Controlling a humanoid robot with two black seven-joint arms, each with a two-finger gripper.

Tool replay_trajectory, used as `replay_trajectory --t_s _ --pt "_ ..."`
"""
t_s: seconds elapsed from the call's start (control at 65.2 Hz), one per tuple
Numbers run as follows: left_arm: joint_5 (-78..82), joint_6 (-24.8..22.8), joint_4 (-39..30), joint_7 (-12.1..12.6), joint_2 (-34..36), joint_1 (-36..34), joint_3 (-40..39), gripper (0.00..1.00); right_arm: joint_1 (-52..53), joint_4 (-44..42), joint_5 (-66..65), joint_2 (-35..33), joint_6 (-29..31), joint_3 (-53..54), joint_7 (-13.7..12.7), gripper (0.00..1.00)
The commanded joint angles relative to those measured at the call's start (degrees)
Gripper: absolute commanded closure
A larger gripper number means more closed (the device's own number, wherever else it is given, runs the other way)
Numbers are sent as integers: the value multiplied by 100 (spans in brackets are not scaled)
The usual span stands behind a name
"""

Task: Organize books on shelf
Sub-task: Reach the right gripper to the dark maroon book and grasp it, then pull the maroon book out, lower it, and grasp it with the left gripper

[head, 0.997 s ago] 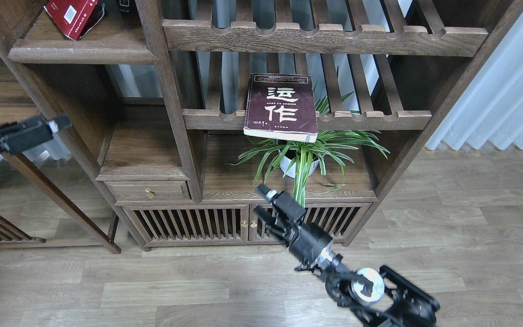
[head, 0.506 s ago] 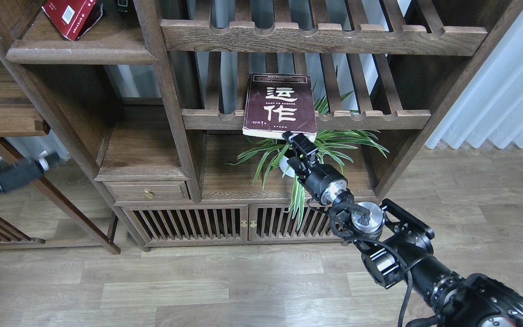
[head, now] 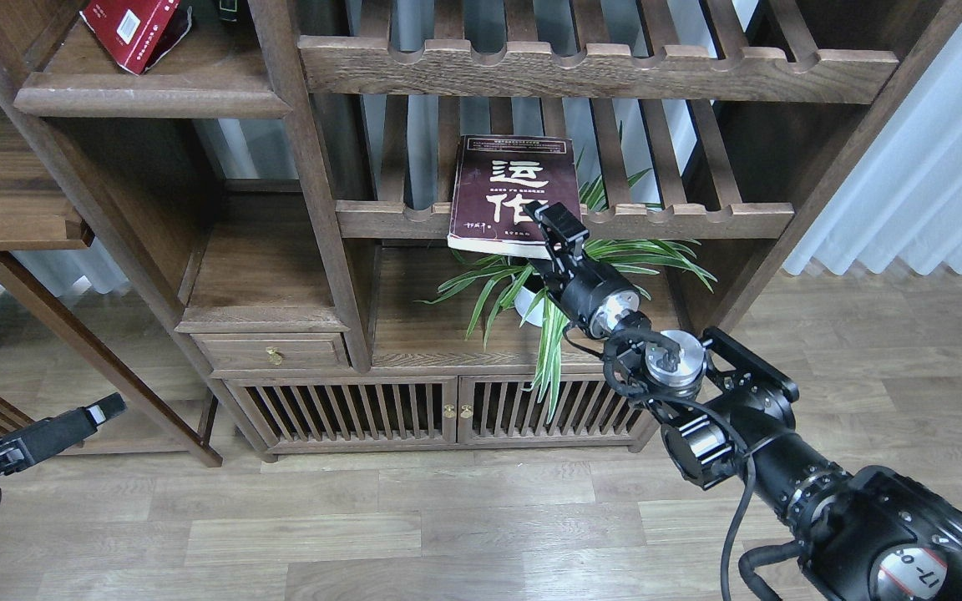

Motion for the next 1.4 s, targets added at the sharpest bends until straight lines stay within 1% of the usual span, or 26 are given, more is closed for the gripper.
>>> replay_trajectory --t_s 0.0,0.077,0.169,0.184,0.215,0.276,0.307,0.383,0.414,0.491,0.552,0.613,0.705,0.828,0.905,0.966,1.073,1.15,1.165,1.181,1.242,1.257,1.288,1.334,1.365,1.38 --pt "0 0 0 0 8 -3 -110 2 5 -76 3 0 -188 -22 -26 23" --pt "0 0 0 0 8 -3 -163 2 14 -111 12 0 -188 -31 -44 33" --pt "0 0 9 0 8 -3 -216 2 14 -120 12 0 -188 -31 -79 39" --pt "0 0 18 0 8 -3 -242 2 14 -120 12 0 -188 -22 -96 43" --pt "0 0 18 0 8 -3 -251 2 14 -128 12 0 -188 -13 -88 46" --pt "0 0 18 0 8 -3 -303 2 14 -146 12 0 -162 22 -88 59" --pt "0 0 18 0 8 -3 -321 2 14 -155 12 0 -135 22 -88 62" --pt "0 0 26 0 8 -3 -339 2 14 -155 20 0 -135 13 -88 66" --pt "0 0 26 0 8 -3 -348 2 14 -164 21 0 -127 4 -79 71" --pt "0 0 26 0 8 -3 -348 2 14 -164 12 0 -127 13 -79 75" --pt "0 0 26 0 -1 -3 -348 2 14 -164 12 0 -127 13 -70 76" --pt "0 0 26 0 -1 -3 -348 2 14 -164 12 0 -127 22 -70 80" --pt "0 0 35 0 -1 6 -374 2 14 -155 29 0 -74 31 -61 82" --pt "-61 0 53 0 -36 23 -374 2 -21 -50 29 0 277 22 -61 85" --pt "-158 0 149 0 -238 59 -374 2 -65 161 3 0 383 -4 -52 86" --pt "-316 0 290 0 -502 67 -374 2 -232 469 -6 0 401 4 -52 86" --pt "-492 0 448 0 -924 103 -374 2 -741 1286 -85 0 427 13 -70 86" --pt "-658 0 545 0 -1187 182 -374 1 -1172 1945 -129 0 436 22 -70 86" --pt "-894 0 589 0 -1422 234 -304 1 -1555 2398 -129 0 497 31 -87 85" --pt "-957 0 598 0 -1468 234 -295 1 -1611 2455 -138 0 515 31 -96 85" --pt "-1282 0 598 0 -1697 305 -233 1 -1884 2710 -129 -35 726 31 -131 85" --pt "-1457 0 598 0 -1802 348 -207 1 -1997 2789 -129 -122 874 22 -158 85" --pt "-1607 0 598 0 -1899 384 -163 1 -2086 2842 -138 -202 989 13 -193 85" --pt "-1976 0 589 0 -2092 463 29 0 -2358 2930 -146 -395 1348 -22 -333 85" --pt "-2082 0 589 0 -2128 472 100 0 -2438 2956 -155 -448 1472 -31 -404 85" --pt "-2204 0 589 0 -2145 480 205 0 -2525 2983 -164 -518 1630 -57 -482 85"
